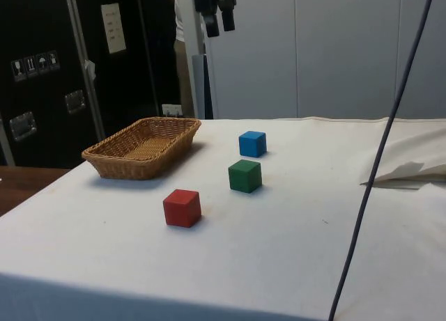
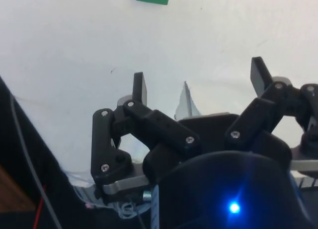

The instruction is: Pick up the blue cube and place it into the basket.

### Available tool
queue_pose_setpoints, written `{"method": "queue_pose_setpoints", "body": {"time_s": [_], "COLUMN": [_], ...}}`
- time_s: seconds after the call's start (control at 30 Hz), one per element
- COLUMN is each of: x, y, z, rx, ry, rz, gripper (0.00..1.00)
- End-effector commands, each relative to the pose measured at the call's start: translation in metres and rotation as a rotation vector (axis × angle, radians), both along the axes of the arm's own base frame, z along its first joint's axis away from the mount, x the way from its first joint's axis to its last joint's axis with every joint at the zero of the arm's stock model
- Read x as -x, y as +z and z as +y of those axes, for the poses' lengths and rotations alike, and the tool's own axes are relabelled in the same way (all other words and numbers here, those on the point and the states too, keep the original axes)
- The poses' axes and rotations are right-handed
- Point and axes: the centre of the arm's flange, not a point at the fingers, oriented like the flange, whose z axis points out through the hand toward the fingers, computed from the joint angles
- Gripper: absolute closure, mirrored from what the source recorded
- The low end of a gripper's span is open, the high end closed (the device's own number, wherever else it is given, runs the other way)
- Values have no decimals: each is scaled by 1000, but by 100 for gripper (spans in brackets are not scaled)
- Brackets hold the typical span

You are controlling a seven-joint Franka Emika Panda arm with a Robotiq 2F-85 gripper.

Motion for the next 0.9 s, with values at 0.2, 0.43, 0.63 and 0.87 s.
{"method": "queue_pose_setpoints", "body": {"time_s": [0.2,0.43,0.63,0.87], "x": [1,1,1,3], "y": [-10,-23,-33,-38], "z": [-7,-15,-22,-28], "rx": [31,48,55,50], "ry": [-35,-73,-95,-104], "rz": [-24,-47,-59,-61], "gripper": [0,0,0,0]}}
